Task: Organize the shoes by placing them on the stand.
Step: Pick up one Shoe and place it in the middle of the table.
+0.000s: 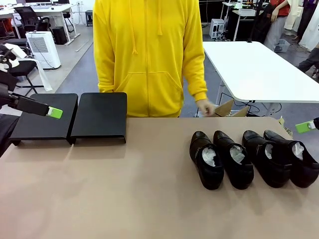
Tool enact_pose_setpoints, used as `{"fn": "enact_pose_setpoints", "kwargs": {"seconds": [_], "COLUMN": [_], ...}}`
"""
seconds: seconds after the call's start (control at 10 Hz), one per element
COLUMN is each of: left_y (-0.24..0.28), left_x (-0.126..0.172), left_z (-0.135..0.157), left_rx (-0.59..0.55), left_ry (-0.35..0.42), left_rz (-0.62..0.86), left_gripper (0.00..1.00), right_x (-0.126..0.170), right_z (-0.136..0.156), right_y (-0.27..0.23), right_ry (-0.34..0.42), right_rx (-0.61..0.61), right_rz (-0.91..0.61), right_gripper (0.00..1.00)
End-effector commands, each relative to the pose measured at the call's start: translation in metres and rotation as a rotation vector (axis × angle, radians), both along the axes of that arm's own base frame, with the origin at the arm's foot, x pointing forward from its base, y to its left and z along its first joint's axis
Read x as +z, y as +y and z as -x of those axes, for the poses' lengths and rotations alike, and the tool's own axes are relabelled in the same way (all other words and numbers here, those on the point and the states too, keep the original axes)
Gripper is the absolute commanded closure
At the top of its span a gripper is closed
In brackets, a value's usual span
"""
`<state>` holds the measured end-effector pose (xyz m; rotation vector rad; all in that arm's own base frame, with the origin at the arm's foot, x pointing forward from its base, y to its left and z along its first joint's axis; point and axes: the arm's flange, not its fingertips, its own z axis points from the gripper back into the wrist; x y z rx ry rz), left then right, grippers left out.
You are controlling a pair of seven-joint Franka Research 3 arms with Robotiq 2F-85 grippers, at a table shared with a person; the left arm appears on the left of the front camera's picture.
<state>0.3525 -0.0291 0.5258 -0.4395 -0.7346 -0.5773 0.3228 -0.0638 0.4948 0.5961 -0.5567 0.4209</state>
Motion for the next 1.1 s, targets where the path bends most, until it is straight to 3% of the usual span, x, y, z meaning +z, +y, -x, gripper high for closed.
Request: {"fn": "enact_pose_setpoints", "kwargs": {"seconds": [0.0,1.0], "left_y": [0.0048,0.0048], "left_x": [0.0008,0.0008], "left_z": [0.0001,0.0001], "left_rx": [-0.005,-0.005], "left_ry": [-0.009,-0.009], "left_rz": [-0.007,-0.007], "left_gripper": [0.0,0.0], "right_x": [0.003,0.002], "right_z": [0.0017,0.0028], "right_y": [0.0001,0.0019], "right_ry": [-0.022,0.0], "right_rx": [0.031,0.008], "right_rz": [-0.006,0.02], "right_gripper": [0.0,0.0]}}
